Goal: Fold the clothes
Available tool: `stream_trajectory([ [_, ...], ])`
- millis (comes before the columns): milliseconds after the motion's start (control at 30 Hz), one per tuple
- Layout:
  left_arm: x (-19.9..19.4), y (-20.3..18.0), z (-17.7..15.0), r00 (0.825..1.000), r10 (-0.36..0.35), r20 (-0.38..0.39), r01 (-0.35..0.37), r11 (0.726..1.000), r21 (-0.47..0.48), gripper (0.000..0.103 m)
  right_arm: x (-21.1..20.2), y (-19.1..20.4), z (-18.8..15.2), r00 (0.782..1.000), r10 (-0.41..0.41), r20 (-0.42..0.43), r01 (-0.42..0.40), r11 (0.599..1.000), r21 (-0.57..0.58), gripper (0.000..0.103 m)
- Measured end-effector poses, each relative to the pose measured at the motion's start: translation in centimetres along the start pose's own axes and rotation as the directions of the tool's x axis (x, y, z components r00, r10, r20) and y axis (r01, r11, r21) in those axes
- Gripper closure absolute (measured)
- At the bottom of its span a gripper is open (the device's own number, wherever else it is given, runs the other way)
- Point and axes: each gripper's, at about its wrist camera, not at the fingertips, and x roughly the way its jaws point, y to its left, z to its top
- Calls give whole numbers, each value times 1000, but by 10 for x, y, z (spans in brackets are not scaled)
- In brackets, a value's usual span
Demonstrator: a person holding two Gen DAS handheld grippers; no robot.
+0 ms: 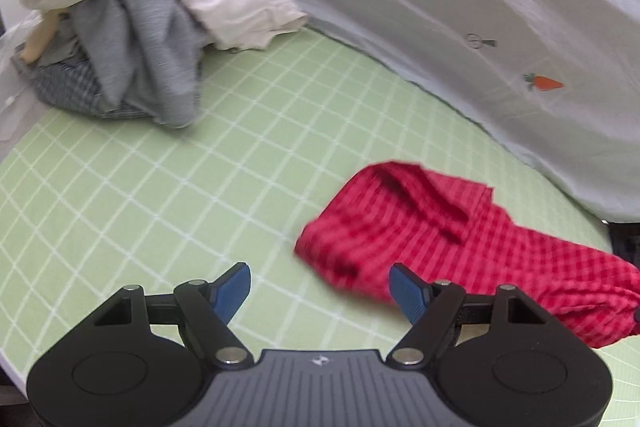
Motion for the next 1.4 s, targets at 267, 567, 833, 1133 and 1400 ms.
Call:
stream_trajectory([
  [267,30,-69,1,997,-67,-47,68,997,38,26,57,-51,-12,965,248,-84,-221,944,246,90],
  [567,88,-130,8,982,-96,-161,115,987,114,26,130,-50,-22,909,349,-227,-275,913,300,89],
  [833,123,-153,15,977,-35,-212,81,973,215,26,146,-78,-33,889,375,-262,-225,857,463,56],
  [1133,142,-140,42,981,15,-195,26,979,202,27,110,-112,-30,938,242,-248,-83,852,516,45],
  [1400,155,-146,33,973,6,-229,43,976,212,37,101,-131,-18,953,-14,-304,135,916,379,28],
])
